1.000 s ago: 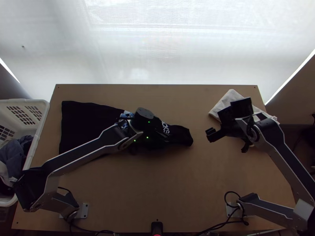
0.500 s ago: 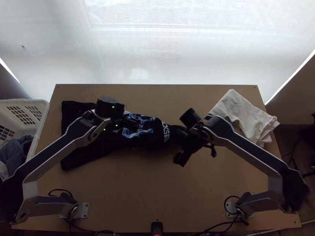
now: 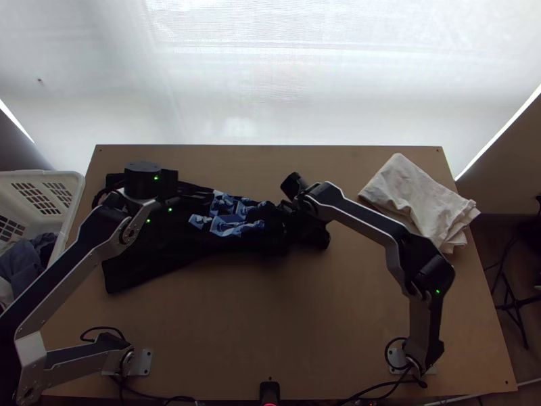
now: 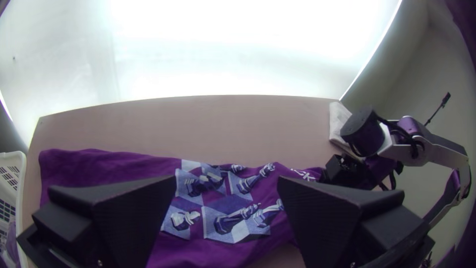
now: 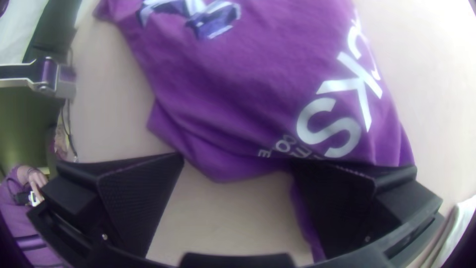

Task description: Fold the t-shirt

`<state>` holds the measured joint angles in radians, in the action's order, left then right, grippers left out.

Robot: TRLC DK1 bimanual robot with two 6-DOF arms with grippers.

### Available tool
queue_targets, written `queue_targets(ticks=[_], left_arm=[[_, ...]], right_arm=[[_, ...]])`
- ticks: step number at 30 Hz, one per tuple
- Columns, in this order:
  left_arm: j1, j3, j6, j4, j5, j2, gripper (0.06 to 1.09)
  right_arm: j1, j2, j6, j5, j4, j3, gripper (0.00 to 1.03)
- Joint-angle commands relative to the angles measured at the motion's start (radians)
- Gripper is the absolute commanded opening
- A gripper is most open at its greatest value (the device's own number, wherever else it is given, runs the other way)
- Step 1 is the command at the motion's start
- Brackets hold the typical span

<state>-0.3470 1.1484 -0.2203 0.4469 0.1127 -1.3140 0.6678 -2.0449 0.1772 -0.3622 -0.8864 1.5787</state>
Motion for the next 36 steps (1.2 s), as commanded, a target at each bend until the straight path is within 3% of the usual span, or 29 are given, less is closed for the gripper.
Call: queue_targets(ticks=[1,15,23,28,32,34,36], left_arm=[[0.062,-0.006,-0.002,0.018,0.001,0.042,1.04],[0.083,-0.003,-0.027,0.022,0.002,0.038,1.04],[0.077,-0.001,-0.044,0.022,0.002,0.030,1.04],[0.091,0.005,-0.042,0.027,0.002,0.041,1.04],[0.098,-0.003,-0.036,0.036,0.002,0.041,1.04],[0.098,-0.006,-0.036,0.036,0.002,0.039,1.04],[0.098,-0.010,-0.036,0.036,0.002,0.036,1.04]], right_arm=[[-0.062,-0.143,-0.015,0.081,0.076,0.139,0.99],[-0.036,0.022,-0.056,0.226,0.225,0.168,0.99],[-0.019,-0.106,-0.087,0.241,0.253,0.337,0.99],[-0.028,-0.037,-0.145,0.239,0.090,0.340,0.99],[-0.025,0.003,-0.159,0.152,-0.230,0.313,0.99],[-0.017,0.026,-0.160,0.088,-0.273,0.234,0.99],[0.006,0.037,-0.159,0.086,-0.270,0.173,0.99]])
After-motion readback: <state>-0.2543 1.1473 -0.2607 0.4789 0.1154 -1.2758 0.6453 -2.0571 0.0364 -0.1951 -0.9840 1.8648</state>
